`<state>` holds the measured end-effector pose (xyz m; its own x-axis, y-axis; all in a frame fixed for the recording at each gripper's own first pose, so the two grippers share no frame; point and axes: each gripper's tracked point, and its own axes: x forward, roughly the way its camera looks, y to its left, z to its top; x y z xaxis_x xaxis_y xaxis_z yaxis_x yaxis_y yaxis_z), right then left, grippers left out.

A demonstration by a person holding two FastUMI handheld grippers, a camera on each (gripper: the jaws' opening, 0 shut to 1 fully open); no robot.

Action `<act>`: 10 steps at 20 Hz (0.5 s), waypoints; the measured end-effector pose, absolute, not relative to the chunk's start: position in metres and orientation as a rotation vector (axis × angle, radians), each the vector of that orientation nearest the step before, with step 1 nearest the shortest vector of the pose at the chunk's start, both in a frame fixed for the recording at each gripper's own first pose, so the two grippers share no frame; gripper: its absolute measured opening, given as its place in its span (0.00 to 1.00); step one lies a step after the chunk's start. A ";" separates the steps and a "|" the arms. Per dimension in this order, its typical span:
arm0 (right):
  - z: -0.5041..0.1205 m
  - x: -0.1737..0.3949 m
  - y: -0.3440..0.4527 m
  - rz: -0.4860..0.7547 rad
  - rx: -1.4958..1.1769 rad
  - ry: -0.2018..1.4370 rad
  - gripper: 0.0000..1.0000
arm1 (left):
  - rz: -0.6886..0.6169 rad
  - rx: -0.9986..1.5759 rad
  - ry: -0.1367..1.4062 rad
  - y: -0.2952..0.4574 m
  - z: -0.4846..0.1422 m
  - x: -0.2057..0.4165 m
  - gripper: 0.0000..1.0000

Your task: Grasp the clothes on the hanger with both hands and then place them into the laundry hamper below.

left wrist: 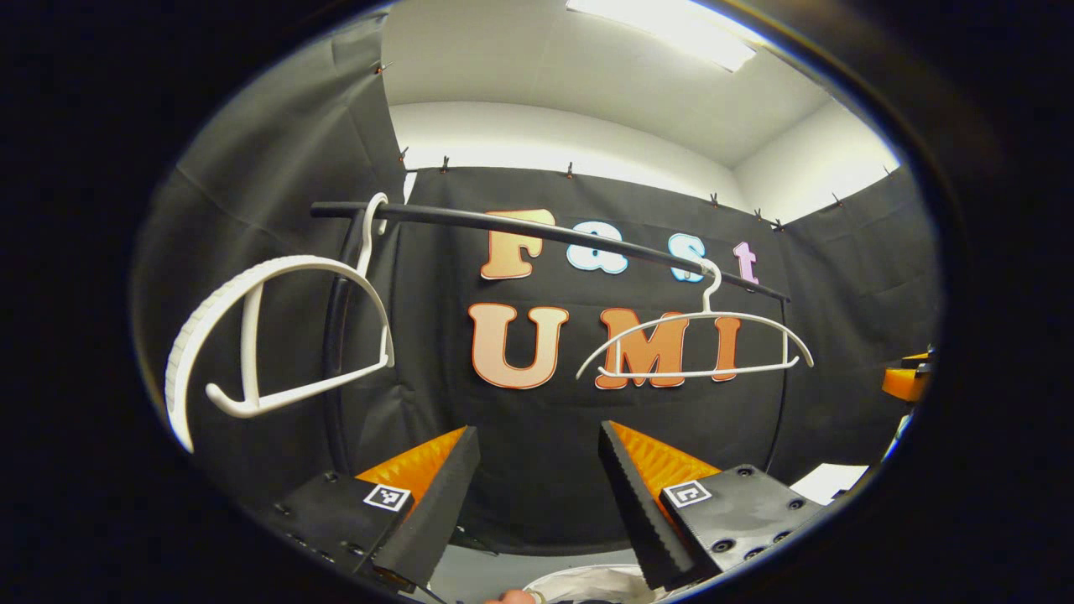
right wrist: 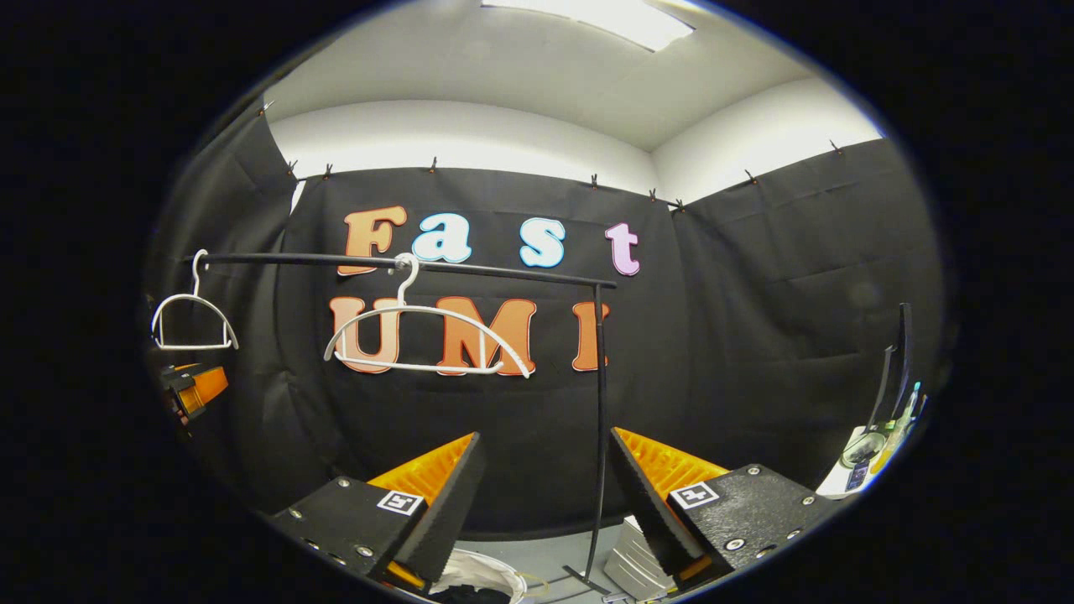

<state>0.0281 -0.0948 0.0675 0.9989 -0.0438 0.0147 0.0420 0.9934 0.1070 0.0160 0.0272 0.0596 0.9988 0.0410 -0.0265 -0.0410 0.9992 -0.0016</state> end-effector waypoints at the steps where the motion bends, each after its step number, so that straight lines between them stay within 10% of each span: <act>1: 0.066 0.029 -0.092 -0.038 0.104 -0.015 0.91 | 0.042 -0.006 0.030 0.027 0.058 0.016 0.94; 10: 0.049 0.044 -0.077 -0.014 0.103 0.021 0.91 | 0.046 -0.015 0.031 0.026 0.052 0.025 0.94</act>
<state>0.0442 -0.0767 0.0490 0.9997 -0.0127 -0.0219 0.0149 0.9946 0.1031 0.0246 0.0256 0.0522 0.9985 0.0453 -0.0312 -0.0458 0.9988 -0.0145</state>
